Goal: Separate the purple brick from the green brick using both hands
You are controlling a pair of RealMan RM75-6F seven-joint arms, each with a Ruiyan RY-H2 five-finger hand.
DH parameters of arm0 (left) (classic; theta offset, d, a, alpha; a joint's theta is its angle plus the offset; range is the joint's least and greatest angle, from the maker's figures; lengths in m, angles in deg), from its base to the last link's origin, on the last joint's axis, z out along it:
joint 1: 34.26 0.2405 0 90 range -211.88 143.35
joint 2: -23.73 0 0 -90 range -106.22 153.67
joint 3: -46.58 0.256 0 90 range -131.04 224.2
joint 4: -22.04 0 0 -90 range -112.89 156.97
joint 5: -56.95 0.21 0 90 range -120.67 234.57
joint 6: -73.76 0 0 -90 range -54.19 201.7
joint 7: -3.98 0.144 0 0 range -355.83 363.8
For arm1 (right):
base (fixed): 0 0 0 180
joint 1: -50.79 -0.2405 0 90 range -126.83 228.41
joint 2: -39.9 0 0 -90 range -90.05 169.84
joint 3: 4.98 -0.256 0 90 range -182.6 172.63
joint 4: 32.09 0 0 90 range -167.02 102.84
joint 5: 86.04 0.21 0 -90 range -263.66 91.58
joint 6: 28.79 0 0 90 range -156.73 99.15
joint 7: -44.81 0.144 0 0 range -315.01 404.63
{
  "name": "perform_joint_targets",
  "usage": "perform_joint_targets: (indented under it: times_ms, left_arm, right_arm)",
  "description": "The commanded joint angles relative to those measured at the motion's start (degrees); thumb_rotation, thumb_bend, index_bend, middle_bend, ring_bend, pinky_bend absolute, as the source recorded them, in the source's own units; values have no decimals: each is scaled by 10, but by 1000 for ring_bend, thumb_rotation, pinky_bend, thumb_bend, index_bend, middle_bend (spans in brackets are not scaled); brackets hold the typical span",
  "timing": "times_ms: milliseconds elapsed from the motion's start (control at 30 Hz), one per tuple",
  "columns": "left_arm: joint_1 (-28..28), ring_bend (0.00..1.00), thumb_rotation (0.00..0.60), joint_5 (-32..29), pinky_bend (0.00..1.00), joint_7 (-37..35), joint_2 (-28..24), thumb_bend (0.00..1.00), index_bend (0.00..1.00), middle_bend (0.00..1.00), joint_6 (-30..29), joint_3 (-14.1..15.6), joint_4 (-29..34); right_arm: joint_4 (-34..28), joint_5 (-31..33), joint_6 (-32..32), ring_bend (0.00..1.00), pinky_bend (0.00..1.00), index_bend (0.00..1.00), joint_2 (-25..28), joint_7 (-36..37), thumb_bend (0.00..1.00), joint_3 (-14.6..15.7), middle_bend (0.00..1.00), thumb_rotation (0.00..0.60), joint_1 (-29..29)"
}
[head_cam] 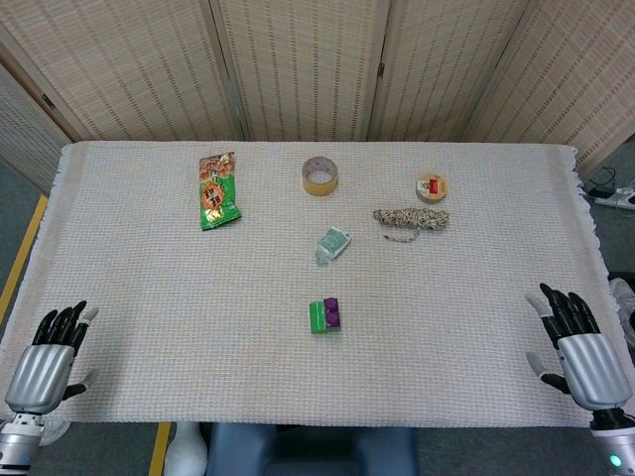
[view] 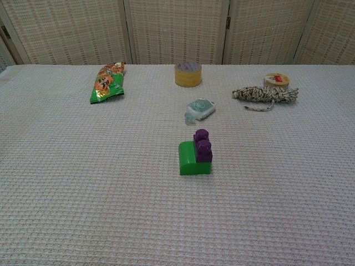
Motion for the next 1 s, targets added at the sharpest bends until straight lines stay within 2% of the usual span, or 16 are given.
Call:
perform_joint_targets:
  times_ms: [33, 233, 400, 533, 667, 800, 1000]
  left_arm:
    - [-2, 0, 600, -2, 0, 5, 1, 280, 0, 0, 5, 1, 0]
    - [-7, 0, 600, 24, 0, -3, 5, 280, 0, 0, 4, 9, -3]
    - [-11, 0, 600, 54, 0, -28, 10, 280, 0, 0, -2, 18, -24]
    - [-23, 0, 600, 96, 0, -74, 19, 279, 0, 0, -5, 29, -48]
    - [-61, 0, 600, 127, 0, -100, 9, 280, 0, 0, 40, 39, -38]
    - [-96, 0, 600, 143, 0, -76, 3, 280, 11, 0, 73, 31, -12]
    - [-159, 0, 600, 165, 0, -49, 17, 280, 127, 0, 127, 8, 22]
  right_arm:
    - [-1, 0, -2, 0, 0, 0, 0, -1, 385, 0, 0, 600, -1]
    - [0, -9, 7, 0, 0, 0, 3, 3, 385, 4, 0, 600, 5]
    - [-4, -5, -9, 0, 0, 0, 7, 5, 385, 4, 0, 600, -1]
    - [-10, -21, 6, 0, 0, 0, 8, 11, 385, 5, 0, 600, 1]
    - [-8, -31, 5, 0, 0, 0, 8, 13, 385, 10, 0, 600, 0]
    - [-7, -32, -1, 0, 0, 0, 8, 13, 384, 12, 0, 600, -1]
    - [-7, -23, -5, 0, 0, 0, 6, 10, 385, 9, 0, 600, -1]
